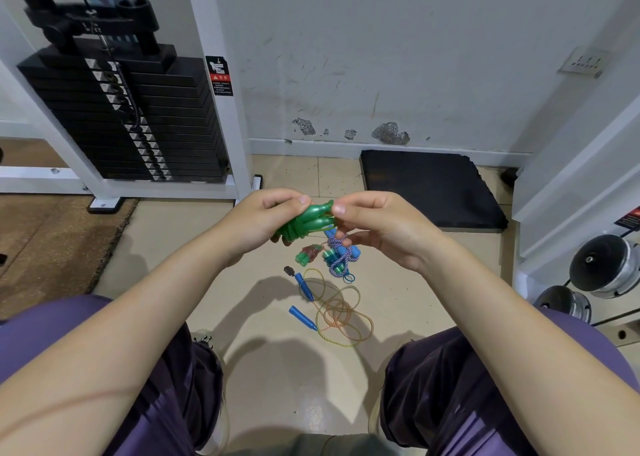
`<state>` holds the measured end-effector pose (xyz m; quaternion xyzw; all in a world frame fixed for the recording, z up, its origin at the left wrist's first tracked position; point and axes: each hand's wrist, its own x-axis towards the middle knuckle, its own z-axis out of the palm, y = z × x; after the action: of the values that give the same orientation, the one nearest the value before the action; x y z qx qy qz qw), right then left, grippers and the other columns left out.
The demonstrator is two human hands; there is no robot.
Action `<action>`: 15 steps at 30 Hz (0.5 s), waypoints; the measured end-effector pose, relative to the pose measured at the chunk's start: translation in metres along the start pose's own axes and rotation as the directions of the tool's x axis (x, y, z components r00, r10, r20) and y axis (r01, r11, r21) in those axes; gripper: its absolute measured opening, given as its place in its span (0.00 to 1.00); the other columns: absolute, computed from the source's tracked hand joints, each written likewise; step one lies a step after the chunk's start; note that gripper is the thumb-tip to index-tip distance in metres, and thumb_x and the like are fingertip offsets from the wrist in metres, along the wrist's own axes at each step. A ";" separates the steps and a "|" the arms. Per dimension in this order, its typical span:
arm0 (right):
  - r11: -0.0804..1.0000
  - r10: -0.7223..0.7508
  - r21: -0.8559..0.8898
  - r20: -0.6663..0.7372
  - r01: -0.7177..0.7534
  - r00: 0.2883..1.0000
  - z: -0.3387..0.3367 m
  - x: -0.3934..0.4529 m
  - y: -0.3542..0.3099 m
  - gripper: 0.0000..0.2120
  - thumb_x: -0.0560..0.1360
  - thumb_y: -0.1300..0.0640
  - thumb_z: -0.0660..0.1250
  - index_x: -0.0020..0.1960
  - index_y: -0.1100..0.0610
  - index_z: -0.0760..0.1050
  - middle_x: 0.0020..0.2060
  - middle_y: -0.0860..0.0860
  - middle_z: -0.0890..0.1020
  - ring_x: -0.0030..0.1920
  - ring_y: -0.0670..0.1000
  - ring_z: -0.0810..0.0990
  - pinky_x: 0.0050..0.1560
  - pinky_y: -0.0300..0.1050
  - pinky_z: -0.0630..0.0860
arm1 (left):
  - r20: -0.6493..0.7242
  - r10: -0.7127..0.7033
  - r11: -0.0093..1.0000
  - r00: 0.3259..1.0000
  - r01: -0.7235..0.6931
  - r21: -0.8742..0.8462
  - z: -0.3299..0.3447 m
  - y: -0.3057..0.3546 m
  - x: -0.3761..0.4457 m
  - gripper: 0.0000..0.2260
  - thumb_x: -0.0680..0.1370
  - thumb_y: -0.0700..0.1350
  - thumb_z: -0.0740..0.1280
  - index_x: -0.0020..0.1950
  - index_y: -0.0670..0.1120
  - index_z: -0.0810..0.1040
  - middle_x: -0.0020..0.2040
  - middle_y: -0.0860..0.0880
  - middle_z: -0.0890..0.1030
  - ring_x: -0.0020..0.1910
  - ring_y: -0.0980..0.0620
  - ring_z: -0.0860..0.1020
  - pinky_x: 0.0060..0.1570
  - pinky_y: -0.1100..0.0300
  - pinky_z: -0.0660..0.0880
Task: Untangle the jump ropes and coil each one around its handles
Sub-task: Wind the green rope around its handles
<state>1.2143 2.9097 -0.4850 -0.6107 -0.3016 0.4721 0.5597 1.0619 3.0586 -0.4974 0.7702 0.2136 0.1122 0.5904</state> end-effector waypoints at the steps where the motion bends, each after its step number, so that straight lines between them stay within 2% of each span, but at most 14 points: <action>1: 1.000 -0.020 -0.021 -0.018 0.020 1.000 0.001 0.000 0.000 0.09 0.73 0.63 0.71 0.52 0.66 0.80 0.42 0.59 0.80 0.37 0.50 0.79 0.39 0.41 0.79 | -0.003 0.000 1.000 1.000 0.000 0.000 0.001 0.000 0.000 0.11 0.83 0.49 0.61 0.51 0.49 0.83 0.38 0.46 0.81 0.33 0.53 0.76 0.34 0.61 0.68; 5: 0.991 -0.093 -0.107 -0.078 0.085 0.993 0.000 0.001 -0.001 0.02 0.73 0.65 0.71 0.45 0.62 0.80 0.39 0.57 0.80 0.35 0.51 0.78 0.38 0.43 0.78 | -0.048 0.002 1.000 0.999 -0.001 0.018 0.000 -0.002 0.002 0.12 0.83 0.50 0.61 0.55 0.53 0.85 0.39 0.46 0.82 0.34 0.51 0.76 0.34 0.59 0.68; 9: 0.980 -0.199 -0.074 -0.223 0.187 0.954 -0.013 0.002 -0.009 0.03 0.78 0.65 0.66 0.45 0.61 0.77 0.36 0.54 0.79 0.35 0.51 0.78 0.38 0.44 0.78 | -0.142 -0.035 0.999 0.989 0.036 0.005 -0.007 -0.003 0.006 0.13 0.82 0.52 0.63 0.49 0.48 0.85 0.35 0.45 0.79 0.31 0.50 0.74 0.32 0.58 0.66; 12: 0.974 -0.228 -0.061 -0.283 0.220 0.932 -0.012 0.004 -0.010 0.05 0.80 0.65 0.62 0.46 0.62 0.75 0.37 0.55 0.78 0.35 0.51 0.79 0.37 0.45 0.78 | -0.040 -0.074 0.997 0.996 0.074 -0.006 -0.003 0.001 0.005 0.16 0.81 0.54 0.63 0.45 0.43 0.83 0.35 0.38 0.79 0.27 0.49 0.74 0.30 0.59 0.67; 15: 0.987 -0.154 0.002 -0.253 0.159 0.955 -0.003 0.006 -0.008 0.07 0.81 0.63 0.59 0.46 0.62 0.72 0.36 0.57 0.77 0.32 0.52 0.79 0.31 0.43 0.75 | 0.144 -0.151 0.983 0.978 0.164 -0.083 0.000 0.005 0.000 0.18 0.81 0.57 0.61 0.46 0.45 0.81 0.41 0.32 0.81 0.25 0.48 0.73 0.28 0.61 0.70</action>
<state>1.2210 2.9154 -0.4789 -0.6336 -0.2700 0.3481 0.6360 1.0635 3.0574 -0.4924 0.7280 0.2274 0.0217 0.6464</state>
